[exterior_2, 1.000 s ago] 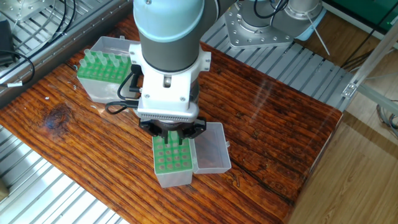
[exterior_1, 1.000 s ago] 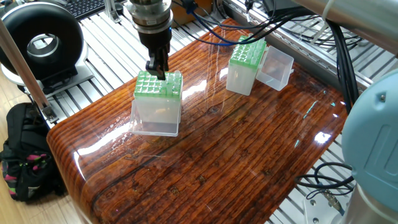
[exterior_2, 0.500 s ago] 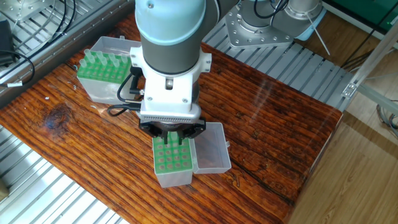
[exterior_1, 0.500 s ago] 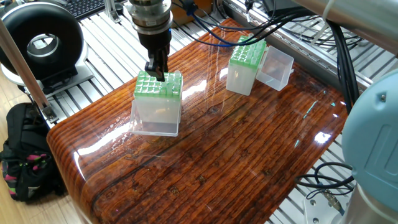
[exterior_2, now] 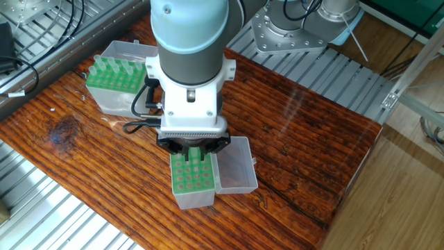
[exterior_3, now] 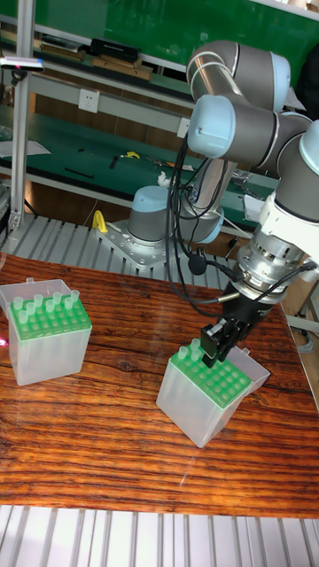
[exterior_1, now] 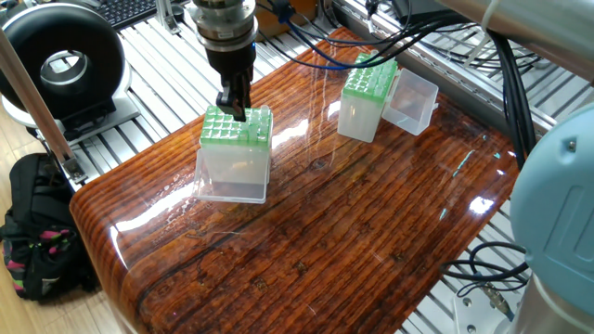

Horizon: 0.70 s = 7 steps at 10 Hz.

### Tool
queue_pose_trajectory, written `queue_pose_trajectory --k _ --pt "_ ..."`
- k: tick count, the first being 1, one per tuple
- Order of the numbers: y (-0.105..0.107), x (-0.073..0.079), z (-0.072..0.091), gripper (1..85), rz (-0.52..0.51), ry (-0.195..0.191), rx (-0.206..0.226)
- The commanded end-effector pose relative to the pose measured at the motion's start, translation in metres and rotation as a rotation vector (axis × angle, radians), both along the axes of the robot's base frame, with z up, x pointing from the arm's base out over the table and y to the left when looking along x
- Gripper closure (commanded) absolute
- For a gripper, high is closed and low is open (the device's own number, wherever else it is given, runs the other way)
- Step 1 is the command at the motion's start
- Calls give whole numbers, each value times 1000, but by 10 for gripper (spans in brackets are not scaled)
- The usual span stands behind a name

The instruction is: Transfer all large pipette tips from one holder to another

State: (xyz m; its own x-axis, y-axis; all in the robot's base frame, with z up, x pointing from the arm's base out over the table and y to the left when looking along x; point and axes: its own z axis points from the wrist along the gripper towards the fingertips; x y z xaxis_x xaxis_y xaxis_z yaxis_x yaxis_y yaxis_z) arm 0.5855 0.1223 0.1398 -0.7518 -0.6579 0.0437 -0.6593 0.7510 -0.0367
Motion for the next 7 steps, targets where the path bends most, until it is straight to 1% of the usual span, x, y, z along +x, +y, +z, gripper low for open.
queue_pose_trajectory --k 1,4,5,7 --pt "2 -4 1 540 12 16 12" --pt "-2 -4 1 550 13 17 0" --pt "-5 -2 1 560 15 11 -9" --pt "-6 -1 0 567 20 5 -9"
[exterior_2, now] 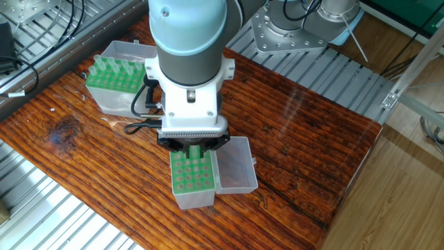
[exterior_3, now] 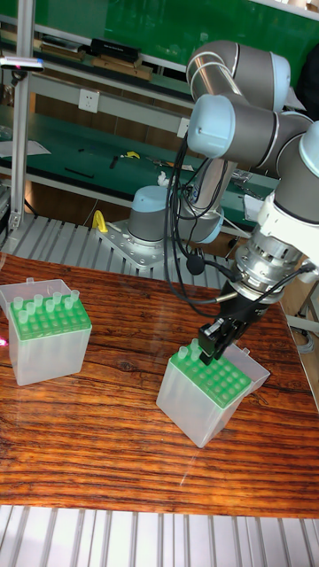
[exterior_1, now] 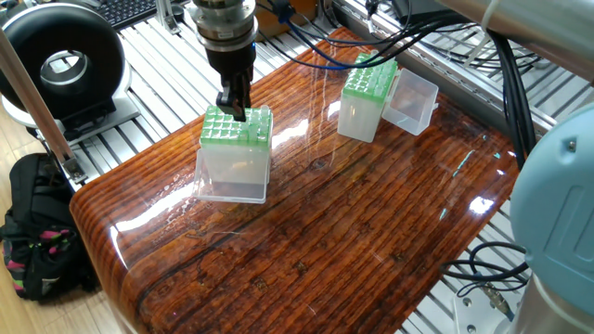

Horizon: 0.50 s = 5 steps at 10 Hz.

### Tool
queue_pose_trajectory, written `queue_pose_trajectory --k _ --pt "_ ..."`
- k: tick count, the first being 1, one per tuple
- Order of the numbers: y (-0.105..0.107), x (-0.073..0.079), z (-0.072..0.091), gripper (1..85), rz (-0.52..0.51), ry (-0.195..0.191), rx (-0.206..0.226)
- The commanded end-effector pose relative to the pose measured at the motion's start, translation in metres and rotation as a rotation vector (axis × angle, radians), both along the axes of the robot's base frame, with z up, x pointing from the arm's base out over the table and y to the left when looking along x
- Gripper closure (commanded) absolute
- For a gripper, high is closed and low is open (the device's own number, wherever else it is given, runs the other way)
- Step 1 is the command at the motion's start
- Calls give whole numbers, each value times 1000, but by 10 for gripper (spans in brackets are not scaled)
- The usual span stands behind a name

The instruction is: Transfer all large pipette tips from one holder to another

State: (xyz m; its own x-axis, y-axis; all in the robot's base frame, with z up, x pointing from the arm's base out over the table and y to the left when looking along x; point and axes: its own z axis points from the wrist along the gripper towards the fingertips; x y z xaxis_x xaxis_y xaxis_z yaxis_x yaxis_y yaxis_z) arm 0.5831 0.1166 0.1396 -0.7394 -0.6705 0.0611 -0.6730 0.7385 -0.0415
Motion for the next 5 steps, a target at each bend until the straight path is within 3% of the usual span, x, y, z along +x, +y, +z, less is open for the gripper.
queue_pose_trajectory --k 1,5 --pt "0 2 0 567 2 -5 6" --pt "1 2 0 613 -2 -7 12"
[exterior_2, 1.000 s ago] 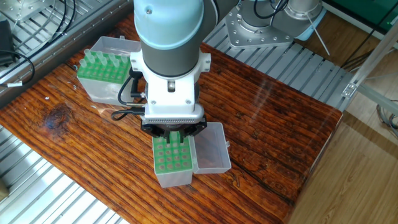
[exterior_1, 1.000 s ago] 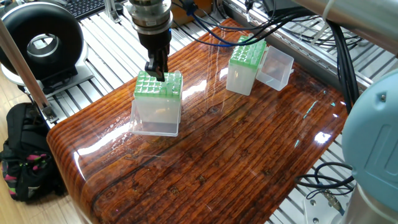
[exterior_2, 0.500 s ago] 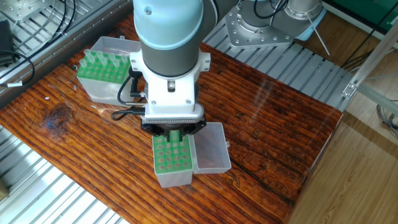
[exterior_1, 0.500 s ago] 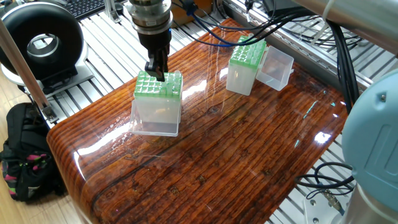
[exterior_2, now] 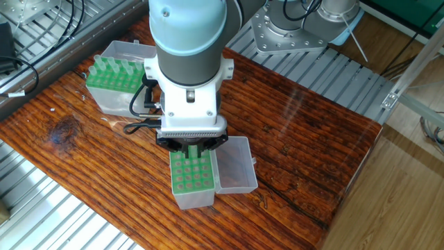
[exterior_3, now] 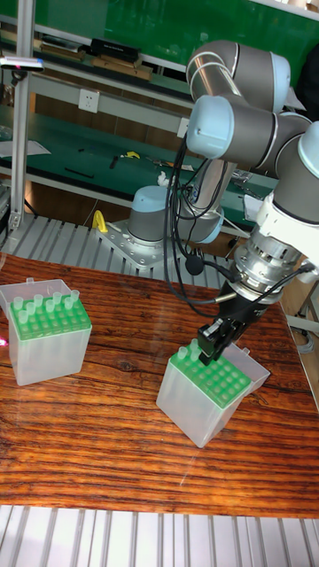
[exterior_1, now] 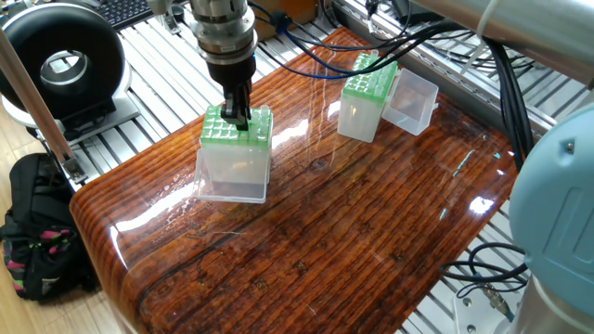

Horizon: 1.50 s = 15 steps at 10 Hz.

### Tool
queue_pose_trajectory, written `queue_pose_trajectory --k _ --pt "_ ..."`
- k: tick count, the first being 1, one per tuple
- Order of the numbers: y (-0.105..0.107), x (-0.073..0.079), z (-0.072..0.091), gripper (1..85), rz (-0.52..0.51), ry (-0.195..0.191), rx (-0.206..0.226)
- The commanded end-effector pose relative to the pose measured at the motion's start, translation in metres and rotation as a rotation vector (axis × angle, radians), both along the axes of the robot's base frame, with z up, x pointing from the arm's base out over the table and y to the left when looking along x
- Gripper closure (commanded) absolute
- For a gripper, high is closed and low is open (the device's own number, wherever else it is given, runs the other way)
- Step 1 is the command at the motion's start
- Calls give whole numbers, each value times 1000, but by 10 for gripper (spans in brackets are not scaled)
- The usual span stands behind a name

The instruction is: Transfer all large pipette tips from one holder to another

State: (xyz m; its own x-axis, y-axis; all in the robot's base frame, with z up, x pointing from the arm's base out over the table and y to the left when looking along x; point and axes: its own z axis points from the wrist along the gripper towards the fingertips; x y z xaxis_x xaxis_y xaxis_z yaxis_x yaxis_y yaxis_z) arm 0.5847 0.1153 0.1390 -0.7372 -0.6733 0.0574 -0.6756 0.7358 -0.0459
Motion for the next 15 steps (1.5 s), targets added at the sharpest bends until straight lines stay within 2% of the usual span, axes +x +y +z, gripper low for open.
queue_pose_trajectory --k 1,4,6,9,12,15 --pt "3 1 1 627 -8 -3 13" --pt "1 -1 2 680 -23 -4 -1" --pt "2 -4 8 720 -35 -2 -17" --pt "5 -9 13 720 -41 10 -1" --pt "4 -15 26 720 -44 24 0" --pt "0 -10 49 720 -51 20 6"
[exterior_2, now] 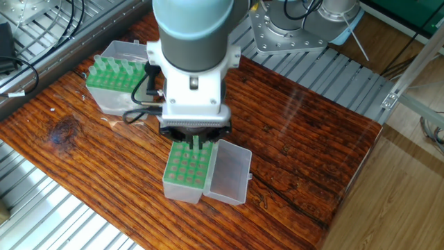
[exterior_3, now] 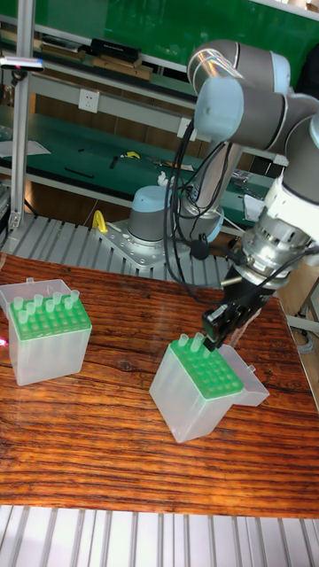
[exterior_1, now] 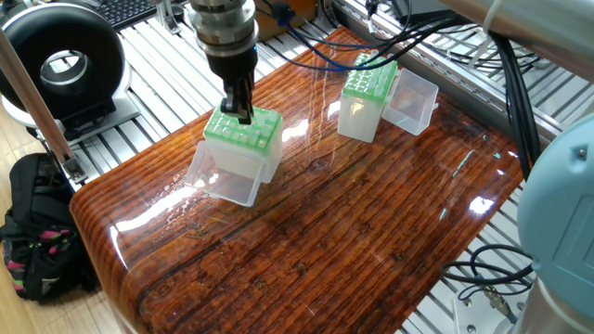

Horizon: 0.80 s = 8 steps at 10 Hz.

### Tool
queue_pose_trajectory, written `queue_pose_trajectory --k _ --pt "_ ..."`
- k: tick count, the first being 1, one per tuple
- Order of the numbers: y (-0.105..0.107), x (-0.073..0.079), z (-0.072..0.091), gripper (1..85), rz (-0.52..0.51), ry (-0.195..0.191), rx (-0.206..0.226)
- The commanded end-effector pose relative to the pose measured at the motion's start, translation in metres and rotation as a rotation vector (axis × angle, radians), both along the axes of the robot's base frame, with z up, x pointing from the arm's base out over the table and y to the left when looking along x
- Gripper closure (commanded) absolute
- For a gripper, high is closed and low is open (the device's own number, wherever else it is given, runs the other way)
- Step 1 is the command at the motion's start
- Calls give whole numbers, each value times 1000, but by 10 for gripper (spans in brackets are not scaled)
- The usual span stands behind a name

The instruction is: Transfer all large pipette tips from one holder to another

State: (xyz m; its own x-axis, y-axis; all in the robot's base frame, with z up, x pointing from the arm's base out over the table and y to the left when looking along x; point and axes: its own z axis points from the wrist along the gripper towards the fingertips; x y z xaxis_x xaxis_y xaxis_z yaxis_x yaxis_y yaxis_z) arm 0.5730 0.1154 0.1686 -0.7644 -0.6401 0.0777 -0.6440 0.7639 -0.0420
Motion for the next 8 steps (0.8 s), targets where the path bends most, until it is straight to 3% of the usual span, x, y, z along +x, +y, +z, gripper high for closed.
queue_pose_trajectory --k 1,8 --pt "1 5 27 720 -8 2 22" --pt "2 3 71 720 -8 36 61"
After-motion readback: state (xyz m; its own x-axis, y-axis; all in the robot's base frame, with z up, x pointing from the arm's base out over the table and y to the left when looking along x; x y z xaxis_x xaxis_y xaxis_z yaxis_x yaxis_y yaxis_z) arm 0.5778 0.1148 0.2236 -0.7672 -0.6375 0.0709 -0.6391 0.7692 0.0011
